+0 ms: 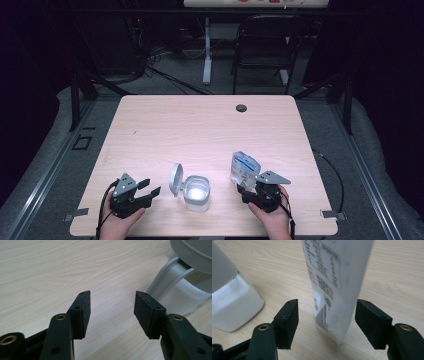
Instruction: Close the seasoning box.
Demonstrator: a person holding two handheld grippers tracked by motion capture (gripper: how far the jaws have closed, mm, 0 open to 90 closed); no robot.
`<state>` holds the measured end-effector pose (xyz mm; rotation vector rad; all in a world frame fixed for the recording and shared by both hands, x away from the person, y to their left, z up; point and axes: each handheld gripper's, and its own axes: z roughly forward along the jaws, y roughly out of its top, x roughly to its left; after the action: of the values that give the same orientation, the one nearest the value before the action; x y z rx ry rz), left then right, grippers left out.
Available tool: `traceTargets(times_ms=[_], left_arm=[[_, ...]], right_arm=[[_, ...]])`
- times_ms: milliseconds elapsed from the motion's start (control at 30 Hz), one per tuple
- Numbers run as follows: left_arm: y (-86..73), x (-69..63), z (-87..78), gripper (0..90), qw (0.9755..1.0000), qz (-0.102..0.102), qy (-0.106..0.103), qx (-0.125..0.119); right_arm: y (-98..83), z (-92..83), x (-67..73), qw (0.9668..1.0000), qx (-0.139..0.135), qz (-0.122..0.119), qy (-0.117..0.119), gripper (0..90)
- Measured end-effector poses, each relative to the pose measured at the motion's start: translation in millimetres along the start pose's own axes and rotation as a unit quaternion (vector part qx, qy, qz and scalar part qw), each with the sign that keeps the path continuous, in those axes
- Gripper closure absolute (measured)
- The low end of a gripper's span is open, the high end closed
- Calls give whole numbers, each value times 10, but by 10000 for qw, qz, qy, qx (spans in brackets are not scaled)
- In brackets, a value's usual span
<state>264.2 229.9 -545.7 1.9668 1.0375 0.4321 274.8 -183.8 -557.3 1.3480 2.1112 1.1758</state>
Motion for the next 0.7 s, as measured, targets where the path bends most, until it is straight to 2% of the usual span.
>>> traceTargets(times_ms=[167,367,400,633,667,700], left_arm=[[2,7,-10,480,10000,-26,-9,0],[10,4,-21,481,10000,-11,2,8],[12,-5,-16,481,10000,-26,-10,-56],[64,-63,-45,491,9999,65,-39,-91],[76,-76,-43,497,9998,76,-45,-178],[92,-80,-54,506,9998,97,-71,-166]], right_arm=[[17,-3,-25,9999,-82,72,-33,356],[10,-31,-15,10000,-78,28,-29,356],[6,-35,-14,10000,-85,21,-18,355],[-23,-109,-39,9999,-112,53,-25,352],[-24,-119,-50,9999,-105,38,-24,351],[-29,-140,-60,9999,-90,61,-15,350]])
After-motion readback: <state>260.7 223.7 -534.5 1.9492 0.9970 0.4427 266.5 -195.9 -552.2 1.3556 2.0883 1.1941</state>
